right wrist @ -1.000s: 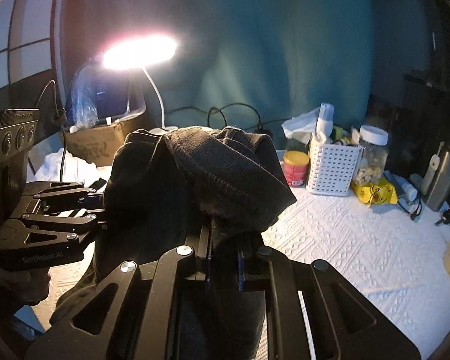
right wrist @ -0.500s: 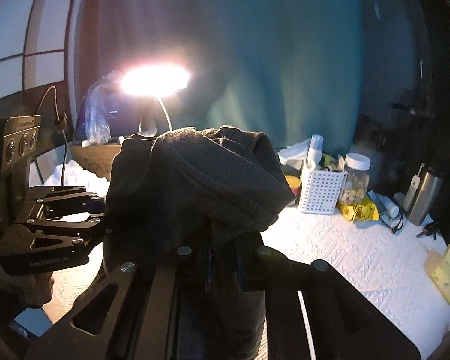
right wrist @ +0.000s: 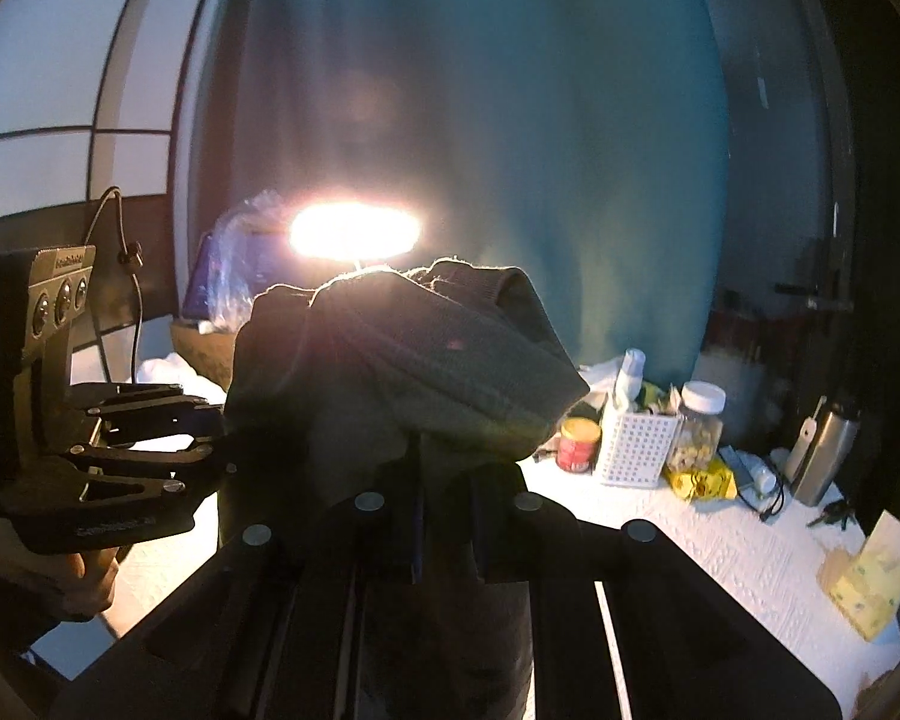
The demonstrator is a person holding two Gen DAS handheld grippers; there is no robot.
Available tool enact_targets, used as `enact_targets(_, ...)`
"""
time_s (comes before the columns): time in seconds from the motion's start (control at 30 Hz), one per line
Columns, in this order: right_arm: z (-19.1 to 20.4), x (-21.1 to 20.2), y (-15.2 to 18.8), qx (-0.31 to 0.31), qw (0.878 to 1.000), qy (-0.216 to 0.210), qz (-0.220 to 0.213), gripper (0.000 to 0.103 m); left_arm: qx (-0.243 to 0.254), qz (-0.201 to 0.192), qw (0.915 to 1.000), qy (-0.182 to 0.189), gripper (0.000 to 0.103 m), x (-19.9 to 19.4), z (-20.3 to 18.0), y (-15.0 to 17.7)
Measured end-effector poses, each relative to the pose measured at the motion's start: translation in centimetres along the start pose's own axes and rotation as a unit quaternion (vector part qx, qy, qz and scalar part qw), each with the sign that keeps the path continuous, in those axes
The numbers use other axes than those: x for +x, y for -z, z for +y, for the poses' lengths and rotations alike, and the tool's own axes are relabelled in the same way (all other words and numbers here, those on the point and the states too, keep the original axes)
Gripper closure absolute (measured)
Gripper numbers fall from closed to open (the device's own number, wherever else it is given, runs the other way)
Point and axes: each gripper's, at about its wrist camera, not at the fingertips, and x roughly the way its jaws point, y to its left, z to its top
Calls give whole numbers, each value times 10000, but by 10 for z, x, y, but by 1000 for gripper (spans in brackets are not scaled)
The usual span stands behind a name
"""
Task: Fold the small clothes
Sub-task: 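Lift the grasped collar end high with both grippers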
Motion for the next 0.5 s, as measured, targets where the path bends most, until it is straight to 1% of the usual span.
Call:
enact_targets(0.2, 14, -14, -16, -150, 9996, -6, -241, 91, 12, -218, 9997, -62, 80, -18, 10, -9)
enact_targets(0.37, 36, -29, -33, -435, 9974, 19, -570, 91, 48, -453, 9989, -112, 80, -40, 17, -16)
enact_targets(0.5, 52, -36, -46, -606, 9952, -69, -761, 91, -13, -573, 9982, -183, 80, -52, 30, -21)
